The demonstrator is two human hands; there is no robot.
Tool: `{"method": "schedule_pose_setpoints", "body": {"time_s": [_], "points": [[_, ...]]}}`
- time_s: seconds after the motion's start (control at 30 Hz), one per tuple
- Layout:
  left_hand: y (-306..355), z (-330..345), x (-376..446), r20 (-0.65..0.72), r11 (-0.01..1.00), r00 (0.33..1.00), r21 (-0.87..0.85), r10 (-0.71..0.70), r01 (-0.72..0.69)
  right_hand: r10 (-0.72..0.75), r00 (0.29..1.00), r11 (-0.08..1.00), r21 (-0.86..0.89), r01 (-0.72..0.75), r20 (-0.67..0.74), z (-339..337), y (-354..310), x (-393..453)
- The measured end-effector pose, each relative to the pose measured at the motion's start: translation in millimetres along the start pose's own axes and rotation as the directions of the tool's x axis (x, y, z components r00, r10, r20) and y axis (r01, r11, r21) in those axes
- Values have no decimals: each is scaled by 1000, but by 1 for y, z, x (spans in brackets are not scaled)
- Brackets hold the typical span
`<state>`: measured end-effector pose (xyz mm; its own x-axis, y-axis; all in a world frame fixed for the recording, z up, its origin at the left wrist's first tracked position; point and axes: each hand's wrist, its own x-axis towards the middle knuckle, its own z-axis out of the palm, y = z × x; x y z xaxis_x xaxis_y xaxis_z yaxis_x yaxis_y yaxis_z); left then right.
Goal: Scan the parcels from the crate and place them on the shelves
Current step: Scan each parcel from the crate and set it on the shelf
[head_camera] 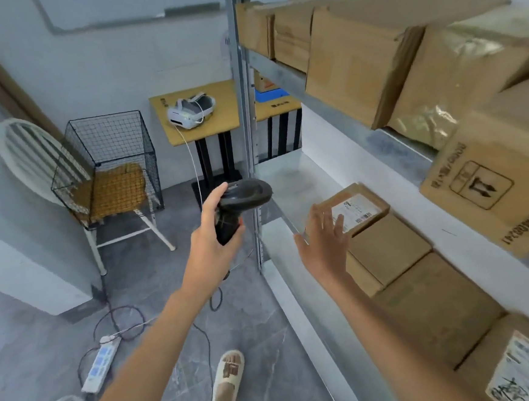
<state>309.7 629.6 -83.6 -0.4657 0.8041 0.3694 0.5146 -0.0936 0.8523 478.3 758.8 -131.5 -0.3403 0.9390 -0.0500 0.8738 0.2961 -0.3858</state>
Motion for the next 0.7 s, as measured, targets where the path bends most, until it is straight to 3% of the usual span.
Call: {"method": "schedule_pose_setpoints", "body": {"time_s": [0.23, 0.43, 0.6, 0.7], "points": [[-57, 20, 86, 243, 994, 970, -104, 5, 21, 229, 972, 973, -29, -231, -46, 28, -15, 64], [-93, 42, 138, 452, 992, 892, -126, 31, 29, 412, 902, 911, 22, -413, -126, 44, -26, 84], [-96, 72, 167, 507, 984, 859, -179, 71, 24, 549, 812, 836, 131, -534, -196, 39, -6, 105], [-100, 94, 180, 550, 984, 833, -174, 63, 41, 587, 786, 809, 97, -580, -193, 40, 13, 116]]}}
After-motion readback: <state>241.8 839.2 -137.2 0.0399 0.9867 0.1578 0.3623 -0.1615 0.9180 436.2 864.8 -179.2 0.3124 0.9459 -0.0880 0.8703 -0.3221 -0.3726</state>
